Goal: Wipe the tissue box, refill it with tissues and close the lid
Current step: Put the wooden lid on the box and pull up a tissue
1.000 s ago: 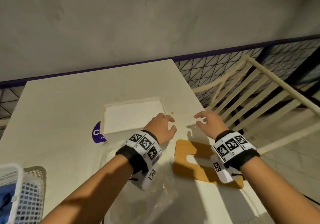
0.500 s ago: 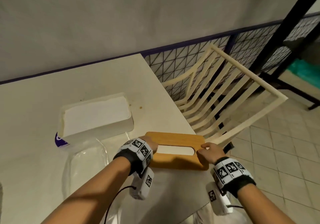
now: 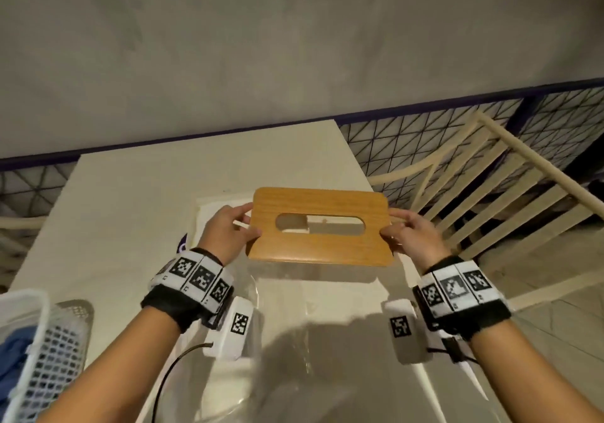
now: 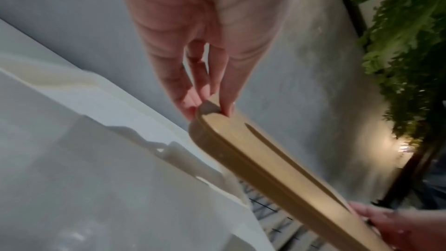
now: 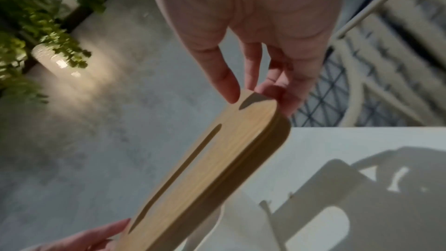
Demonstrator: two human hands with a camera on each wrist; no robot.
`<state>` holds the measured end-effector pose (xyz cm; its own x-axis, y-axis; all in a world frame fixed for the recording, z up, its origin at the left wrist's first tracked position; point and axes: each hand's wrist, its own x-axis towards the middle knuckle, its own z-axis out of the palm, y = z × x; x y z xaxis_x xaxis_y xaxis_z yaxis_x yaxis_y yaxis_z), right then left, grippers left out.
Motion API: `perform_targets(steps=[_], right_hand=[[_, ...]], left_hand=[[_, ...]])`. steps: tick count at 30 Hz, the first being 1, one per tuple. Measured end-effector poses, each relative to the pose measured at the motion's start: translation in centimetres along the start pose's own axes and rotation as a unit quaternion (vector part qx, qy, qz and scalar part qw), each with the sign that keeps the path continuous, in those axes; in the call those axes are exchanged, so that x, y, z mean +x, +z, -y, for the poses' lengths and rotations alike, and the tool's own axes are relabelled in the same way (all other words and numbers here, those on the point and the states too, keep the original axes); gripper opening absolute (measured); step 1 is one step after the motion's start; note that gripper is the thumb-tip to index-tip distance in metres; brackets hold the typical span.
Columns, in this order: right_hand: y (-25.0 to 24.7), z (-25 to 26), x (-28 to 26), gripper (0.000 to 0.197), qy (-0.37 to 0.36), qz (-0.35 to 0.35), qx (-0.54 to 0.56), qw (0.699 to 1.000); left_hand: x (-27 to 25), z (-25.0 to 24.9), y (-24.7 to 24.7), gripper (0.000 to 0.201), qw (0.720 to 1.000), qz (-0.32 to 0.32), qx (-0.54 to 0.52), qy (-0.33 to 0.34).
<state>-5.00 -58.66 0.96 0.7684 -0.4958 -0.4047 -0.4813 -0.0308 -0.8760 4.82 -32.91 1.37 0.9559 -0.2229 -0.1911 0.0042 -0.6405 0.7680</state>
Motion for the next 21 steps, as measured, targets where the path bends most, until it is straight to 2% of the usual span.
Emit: perform_targets(steps=[2, 5, 9, 13, 16, 19, 21], right_hand=[[3.2, 1.7, 1.2, 0.039, -0.023, 0.026, -0.03, 0.999], [7.2, 3.7, 2.8, 0.041, -0.051, 0.046, -0.065, 0.996], [10.6, 5.2, 4.5, 0.04, -0.027, 0.08, -0.074, 0.994], [12.6, 4.9, 5.9, 0.041, -0.017, 0.067, -0.121, 0.99], [13.4, 4.2, 6.3, 0.042, -0.025, 0.051, -0.155, 0.986], [13.3, 3.4, 6.3, 0.041, -0.059, 0.043, -0.193, 0.979], [13.3, 2.9, 6.3, 0.041, -0.074, 0.054, -0.206, 0.974]], left_hand=[[0.3, 1.8, -2.4, 0.053, 0.998, -0.034, -0.03, -0.034], [0.9, 4.4, -5.3, 0.055, 0.984, -0.066, -0.141, -0.083], [2.3, 7.0, -6.7, 0.05, 0.976, -0.075, -0.179, -0.103], [3.5, 8.2, -6.4, 0.054, 0.981, -0.078, -0.148, -0.097], [4.0, 8.9, -5.9, 0.053, 0.992, -0.07, -0.065, -0.087], [4.0, 9.6, -5.5, 0.053, 0.997, -0.048, 0.062, -0.028], [3.9, 10.0, -5.6, 0.054, 0.996, -0.034, 0.081, -0.017]])
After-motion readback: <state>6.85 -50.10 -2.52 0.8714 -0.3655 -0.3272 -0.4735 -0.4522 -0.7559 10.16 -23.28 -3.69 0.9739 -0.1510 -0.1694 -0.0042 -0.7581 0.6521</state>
